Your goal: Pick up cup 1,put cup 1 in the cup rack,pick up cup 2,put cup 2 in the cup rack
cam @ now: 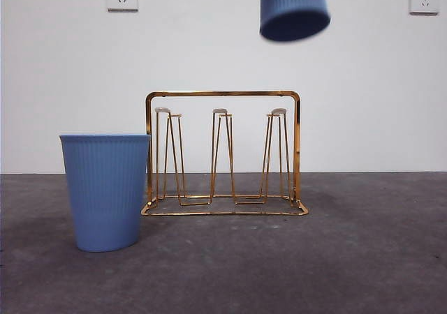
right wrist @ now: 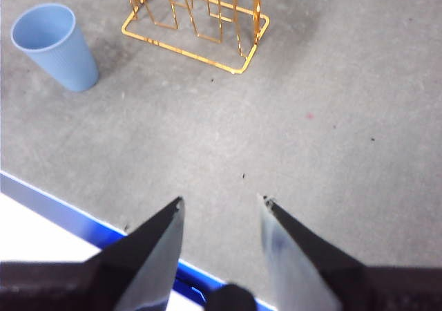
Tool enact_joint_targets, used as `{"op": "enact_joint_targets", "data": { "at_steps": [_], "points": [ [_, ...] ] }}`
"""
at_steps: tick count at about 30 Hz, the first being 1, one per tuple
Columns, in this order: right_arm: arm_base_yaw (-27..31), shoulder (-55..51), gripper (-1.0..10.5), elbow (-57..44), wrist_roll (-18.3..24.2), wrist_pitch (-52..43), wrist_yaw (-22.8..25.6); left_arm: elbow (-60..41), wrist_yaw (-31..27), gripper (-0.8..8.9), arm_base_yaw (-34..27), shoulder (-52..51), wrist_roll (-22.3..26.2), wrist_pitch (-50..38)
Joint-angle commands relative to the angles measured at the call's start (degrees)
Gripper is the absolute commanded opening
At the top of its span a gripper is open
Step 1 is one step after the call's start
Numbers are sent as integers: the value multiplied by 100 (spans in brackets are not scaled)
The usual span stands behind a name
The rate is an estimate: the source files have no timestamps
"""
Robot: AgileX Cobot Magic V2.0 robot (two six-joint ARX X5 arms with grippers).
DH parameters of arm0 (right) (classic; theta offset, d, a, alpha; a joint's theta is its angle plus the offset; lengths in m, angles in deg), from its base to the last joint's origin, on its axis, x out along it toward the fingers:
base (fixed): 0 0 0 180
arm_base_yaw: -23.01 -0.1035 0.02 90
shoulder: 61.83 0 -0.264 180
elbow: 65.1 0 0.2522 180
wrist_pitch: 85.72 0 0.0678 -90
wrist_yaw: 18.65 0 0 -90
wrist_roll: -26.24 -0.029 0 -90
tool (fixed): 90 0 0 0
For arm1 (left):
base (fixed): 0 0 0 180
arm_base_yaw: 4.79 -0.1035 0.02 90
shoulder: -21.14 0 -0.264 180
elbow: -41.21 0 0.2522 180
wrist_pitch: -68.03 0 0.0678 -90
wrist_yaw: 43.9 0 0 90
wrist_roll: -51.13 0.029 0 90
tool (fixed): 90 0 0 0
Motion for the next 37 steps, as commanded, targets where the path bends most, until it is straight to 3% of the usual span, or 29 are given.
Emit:
{"op": "enact_joint_targets", "data": {
  "at_steps": [1, 26, 37],
  "points": [
    [0, -39, 186, -50, 42, -2, 24, 7, -70, -8, -85, 221, 111, -46],
    [0, -39, 186, -50, 46, -28, 46, 7, -184, -7, -352, 1244, -133, -647],
    [0, -39, 186, -50, 63, -199, 44, 7, -595, -7, -240, 1591, -664, -514]
  ]
}}
